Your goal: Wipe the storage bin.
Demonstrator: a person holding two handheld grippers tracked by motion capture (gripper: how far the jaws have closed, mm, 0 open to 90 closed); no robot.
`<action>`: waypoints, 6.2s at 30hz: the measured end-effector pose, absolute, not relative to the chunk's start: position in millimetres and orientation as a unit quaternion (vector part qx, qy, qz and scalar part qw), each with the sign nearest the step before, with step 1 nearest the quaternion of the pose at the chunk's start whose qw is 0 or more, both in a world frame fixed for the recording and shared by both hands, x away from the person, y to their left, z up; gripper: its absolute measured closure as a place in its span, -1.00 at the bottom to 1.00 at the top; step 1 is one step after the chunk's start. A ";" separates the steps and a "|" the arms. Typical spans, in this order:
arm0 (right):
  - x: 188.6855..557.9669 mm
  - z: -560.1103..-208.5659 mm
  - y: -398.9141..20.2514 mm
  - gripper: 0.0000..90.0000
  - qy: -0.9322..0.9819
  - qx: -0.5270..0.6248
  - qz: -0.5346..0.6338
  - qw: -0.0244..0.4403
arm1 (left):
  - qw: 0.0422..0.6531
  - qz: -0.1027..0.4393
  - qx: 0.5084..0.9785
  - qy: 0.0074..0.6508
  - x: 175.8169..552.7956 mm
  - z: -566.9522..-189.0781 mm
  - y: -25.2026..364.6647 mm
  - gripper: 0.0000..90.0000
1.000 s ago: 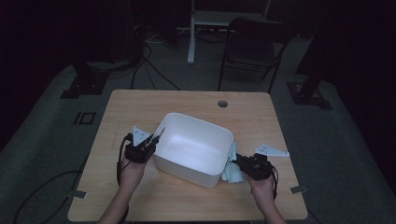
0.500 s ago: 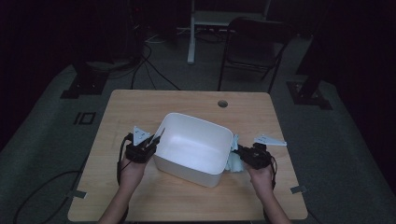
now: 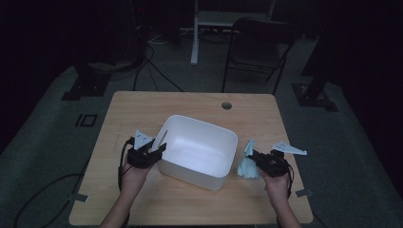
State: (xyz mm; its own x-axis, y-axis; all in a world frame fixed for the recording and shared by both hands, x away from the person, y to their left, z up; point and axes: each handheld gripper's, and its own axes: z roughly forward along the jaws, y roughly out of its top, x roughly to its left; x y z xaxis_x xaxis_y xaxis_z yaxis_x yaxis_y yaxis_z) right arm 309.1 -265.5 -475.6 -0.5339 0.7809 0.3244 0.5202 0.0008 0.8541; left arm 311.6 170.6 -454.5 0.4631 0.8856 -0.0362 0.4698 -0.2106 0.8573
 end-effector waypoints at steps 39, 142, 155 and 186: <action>280.9 -488.7 -292.3 0.83 0.689 0.475 0.534 0.121 | 0.467 0.228 0.758 0.394 304.1 -415.0 187.3 -0.16; 284.9 -497.8 -296.2 0.82 0.682 0.490 0.533 0.106 | 0.446 0.183 0.792 0.374 353.3 -448.4 182.4 0.93; 292.9 -491.3 -288.7 0.83 0.684 0.481 0.539 0.103 | 0.478 0.209 0.760 0.388 330.8 -458.7 183.4 0.92; 349.0 -485.2 -241.9 0.84 0.678 0.470 0.556 0.106 | 0.492 0.214 0.765 0.356 332.2 -462.5 176.1 0.91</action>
